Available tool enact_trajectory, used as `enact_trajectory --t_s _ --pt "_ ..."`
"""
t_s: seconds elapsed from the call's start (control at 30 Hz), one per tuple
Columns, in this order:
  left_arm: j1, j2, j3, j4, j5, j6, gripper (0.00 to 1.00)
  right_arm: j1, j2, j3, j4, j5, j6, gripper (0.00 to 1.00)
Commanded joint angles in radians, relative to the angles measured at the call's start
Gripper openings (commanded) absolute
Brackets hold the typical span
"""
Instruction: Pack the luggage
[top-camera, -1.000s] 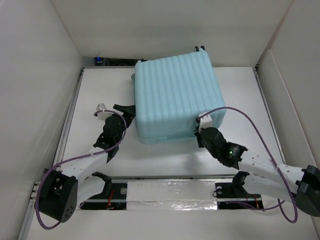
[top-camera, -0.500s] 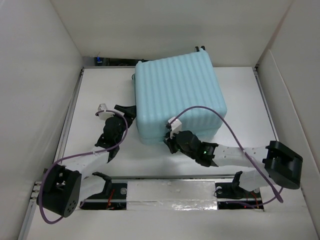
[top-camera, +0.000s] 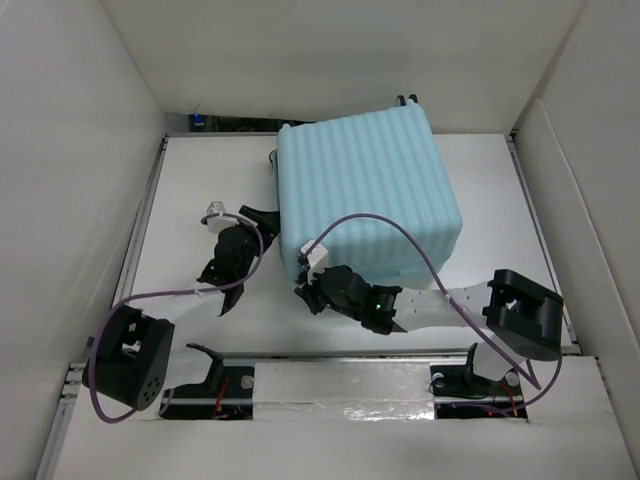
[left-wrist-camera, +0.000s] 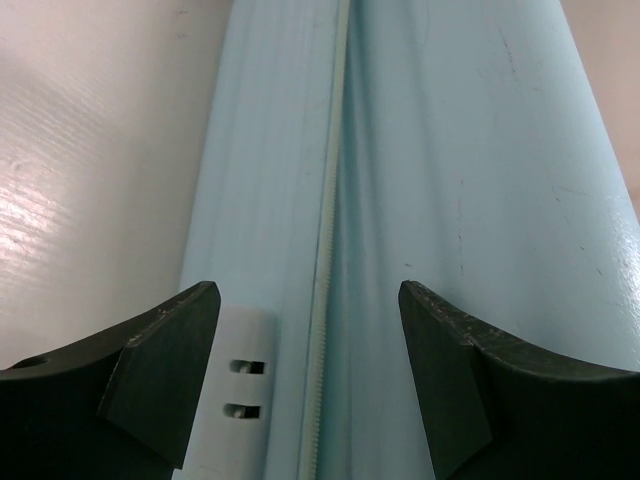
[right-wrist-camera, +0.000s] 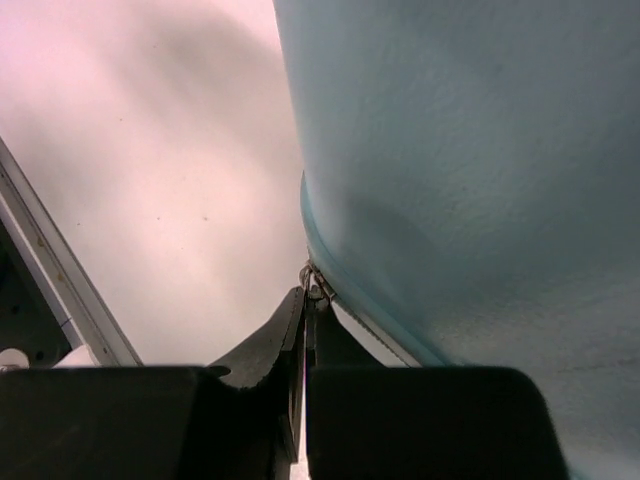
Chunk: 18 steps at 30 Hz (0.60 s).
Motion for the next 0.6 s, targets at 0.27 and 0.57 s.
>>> enact_trajectory --t_s 0.27,0.57 --pt "-0.033 -0.175 0.072 -0.126 0.007 0.112 0.91 0.102 -0.443 -0.324 0.165 -0.038 0.102 0.00" --pt "0.107 0.117 0.496 -0.310 0.059 0.183 0.93 0.102 -0.851 -0.378 -0.214 0.032 0.094 0.00"
